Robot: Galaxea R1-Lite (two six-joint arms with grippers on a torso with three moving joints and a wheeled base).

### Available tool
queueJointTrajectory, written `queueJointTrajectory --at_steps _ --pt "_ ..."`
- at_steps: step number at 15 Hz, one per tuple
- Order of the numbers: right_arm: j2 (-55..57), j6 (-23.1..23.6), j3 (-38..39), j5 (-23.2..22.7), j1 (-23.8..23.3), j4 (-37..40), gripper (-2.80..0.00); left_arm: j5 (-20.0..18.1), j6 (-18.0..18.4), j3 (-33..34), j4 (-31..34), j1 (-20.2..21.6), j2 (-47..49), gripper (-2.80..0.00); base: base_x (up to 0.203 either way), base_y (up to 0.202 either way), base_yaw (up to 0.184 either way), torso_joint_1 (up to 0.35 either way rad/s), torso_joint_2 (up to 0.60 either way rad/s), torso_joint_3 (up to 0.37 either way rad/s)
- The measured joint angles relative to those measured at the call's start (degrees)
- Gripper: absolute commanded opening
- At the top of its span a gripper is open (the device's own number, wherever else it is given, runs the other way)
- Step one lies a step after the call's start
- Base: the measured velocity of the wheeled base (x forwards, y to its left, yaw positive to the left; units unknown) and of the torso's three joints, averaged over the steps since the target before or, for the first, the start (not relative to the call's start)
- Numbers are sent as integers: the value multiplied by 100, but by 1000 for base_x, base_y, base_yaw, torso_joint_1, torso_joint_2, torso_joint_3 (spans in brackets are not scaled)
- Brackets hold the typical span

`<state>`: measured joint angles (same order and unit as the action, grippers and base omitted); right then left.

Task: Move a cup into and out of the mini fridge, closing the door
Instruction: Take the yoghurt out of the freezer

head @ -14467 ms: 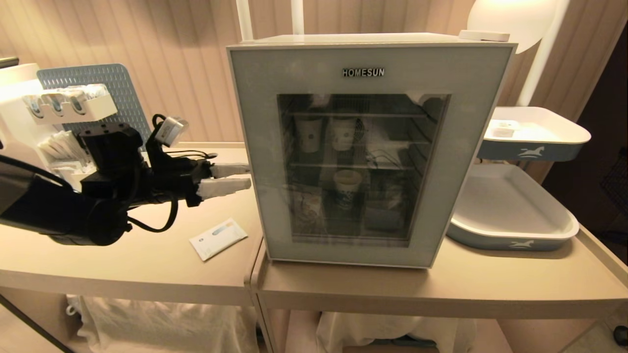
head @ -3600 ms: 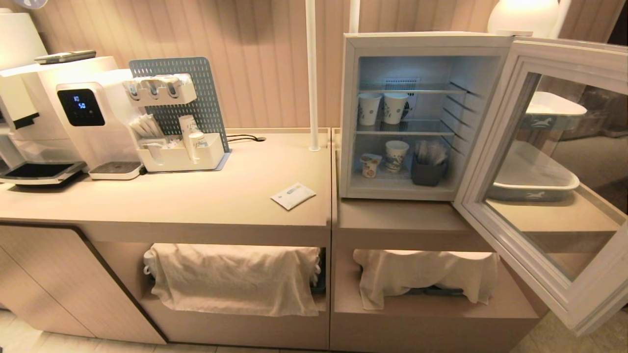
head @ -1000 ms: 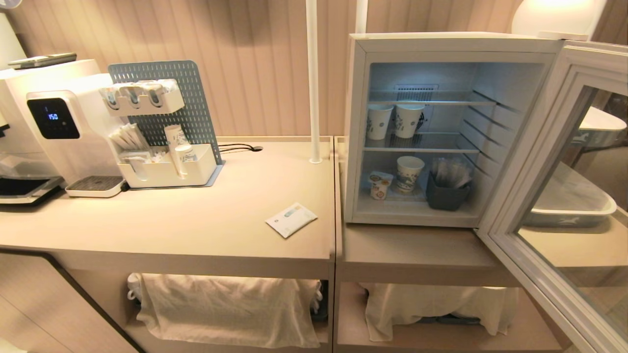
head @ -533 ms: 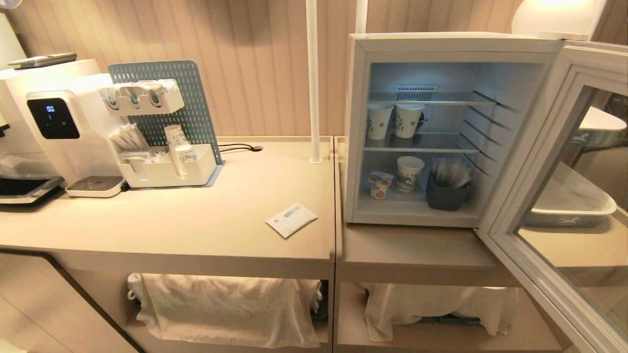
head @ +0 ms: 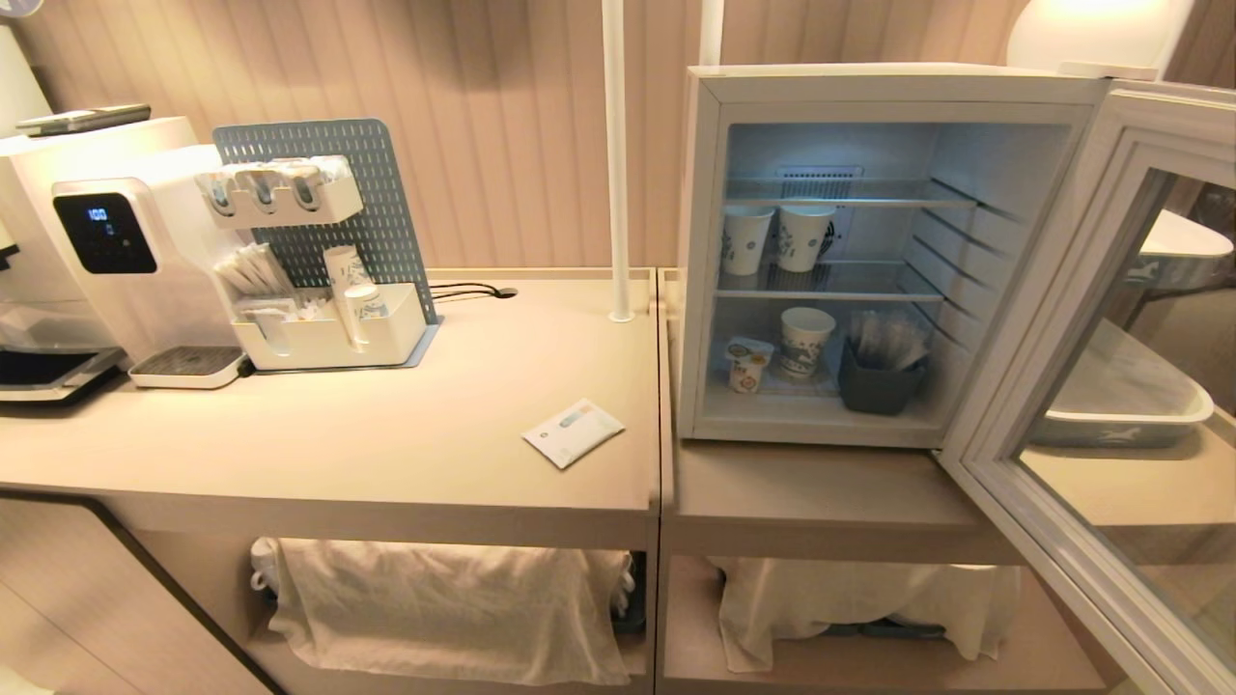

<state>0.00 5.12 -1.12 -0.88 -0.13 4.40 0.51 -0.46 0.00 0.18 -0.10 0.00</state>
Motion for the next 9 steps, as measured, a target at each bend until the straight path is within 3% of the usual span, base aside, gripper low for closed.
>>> queueJointTrajectory --at_steps 3,9 --pt "0 -2 0 2 2 0 -280 12 51 0 12 0 0 -280 29 0 1 1 -1 0" --pt "0 -13 -2 13 0 -2 -280 11 57 -5 14 0 2 -280 188 0 0 3 4 1"
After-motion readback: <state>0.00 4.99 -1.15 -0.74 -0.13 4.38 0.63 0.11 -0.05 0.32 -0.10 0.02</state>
